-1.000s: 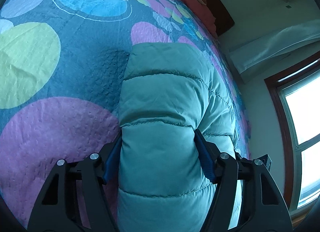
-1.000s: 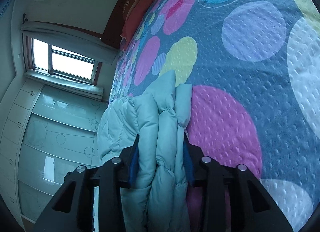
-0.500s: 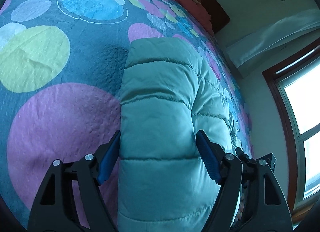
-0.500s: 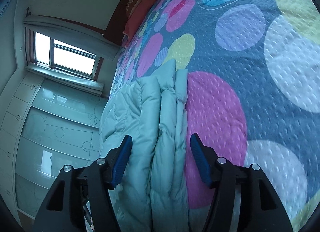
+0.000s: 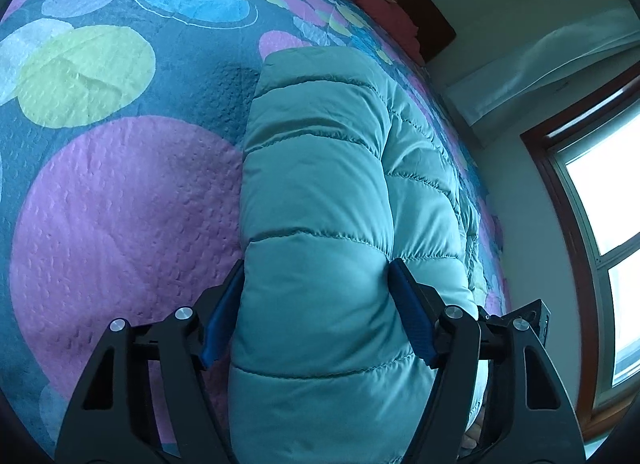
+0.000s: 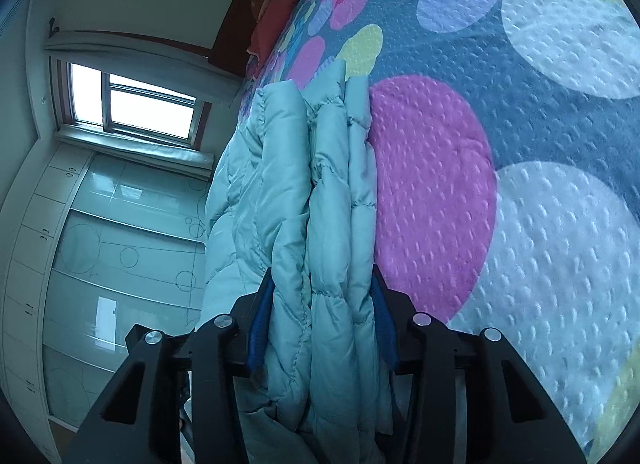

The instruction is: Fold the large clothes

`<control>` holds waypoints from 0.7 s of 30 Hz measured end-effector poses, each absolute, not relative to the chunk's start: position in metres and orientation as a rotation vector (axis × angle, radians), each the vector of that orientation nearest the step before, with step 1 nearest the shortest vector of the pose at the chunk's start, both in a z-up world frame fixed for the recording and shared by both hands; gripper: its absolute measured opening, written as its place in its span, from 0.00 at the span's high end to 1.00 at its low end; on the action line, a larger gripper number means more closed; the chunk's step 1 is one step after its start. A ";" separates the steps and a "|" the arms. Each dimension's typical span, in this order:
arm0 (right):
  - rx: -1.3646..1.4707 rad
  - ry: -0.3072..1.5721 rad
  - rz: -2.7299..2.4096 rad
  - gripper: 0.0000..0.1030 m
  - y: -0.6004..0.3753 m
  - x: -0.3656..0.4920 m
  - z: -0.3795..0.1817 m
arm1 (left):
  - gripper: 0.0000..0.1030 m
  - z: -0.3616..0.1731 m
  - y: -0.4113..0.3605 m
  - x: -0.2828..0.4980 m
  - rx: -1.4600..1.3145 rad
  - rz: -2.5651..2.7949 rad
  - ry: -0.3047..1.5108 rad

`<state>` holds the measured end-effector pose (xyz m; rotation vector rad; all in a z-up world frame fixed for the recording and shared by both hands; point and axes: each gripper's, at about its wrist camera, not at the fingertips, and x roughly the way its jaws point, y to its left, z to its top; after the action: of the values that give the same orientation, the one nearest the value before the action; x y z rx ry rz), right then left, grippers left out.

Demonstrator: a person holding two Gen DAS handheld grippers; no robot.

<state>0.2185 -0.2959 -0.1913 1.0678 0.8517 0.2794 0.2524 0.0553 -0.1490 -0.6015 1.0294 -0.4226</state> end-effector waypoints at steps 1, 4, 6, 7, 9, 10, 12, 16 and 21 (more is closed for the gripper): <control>1.066 0.851 0.279 0.57 -0.295 0.218 -0.190 | 0.32 -0.149 0.056 0.251 -0.601 -0.421 1.030; 1.070 0.849 0.274 0.56 -0.297 0.207 -0.192 | 0.30 -0.146 0.056 0.247 -0.589 -0.412 1.033; 1.071 0.847 0.268 0.55 -0.300 0.200 -0.192 | 0.29 -0.143 0.057 0.243 -0.579 -0.406 1.031; 1.072 0.846 0.266 0.54 -0.300 0.196 -0.191 | 0.28 -0.141 0.056 0.241 -0.578 -0.402 1.032; 1.077 0.842 0.261 0.50 -0.301 0.187 -0.189 | 0.26 -0.139 0.057 0.235 -0.580 -0.398 1.034; 1.080 0.840 0.261 0.49 -0.300 0.182 -0.188 | 0.26 -0.138 0.057 0.233 -0.579 -0.396 1.034; 1.088 0.836 0.262 0.49 -0.299 0.171 -0.187 | 0.26 -0.137 0.058 0.226 -0.579 -0.389 1.033; 1.099 0.833 0.273 0.48 -0.295 0.149 -0.186 | 0.26 -0.135 0.060 0.211 -0.586 -0.384 1.032; 1.118 0.843 0.279 0.48 -0.290 0.126 -0.191 | 0.26 -0.134 0.060 0.193 -0.565 -0.388 1.029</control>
<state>0.1261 -0.2904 -0.1906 1.1178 0.8425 0.2793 0.1930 0.0595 -0.1338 -0.5647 1.0287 -0.3881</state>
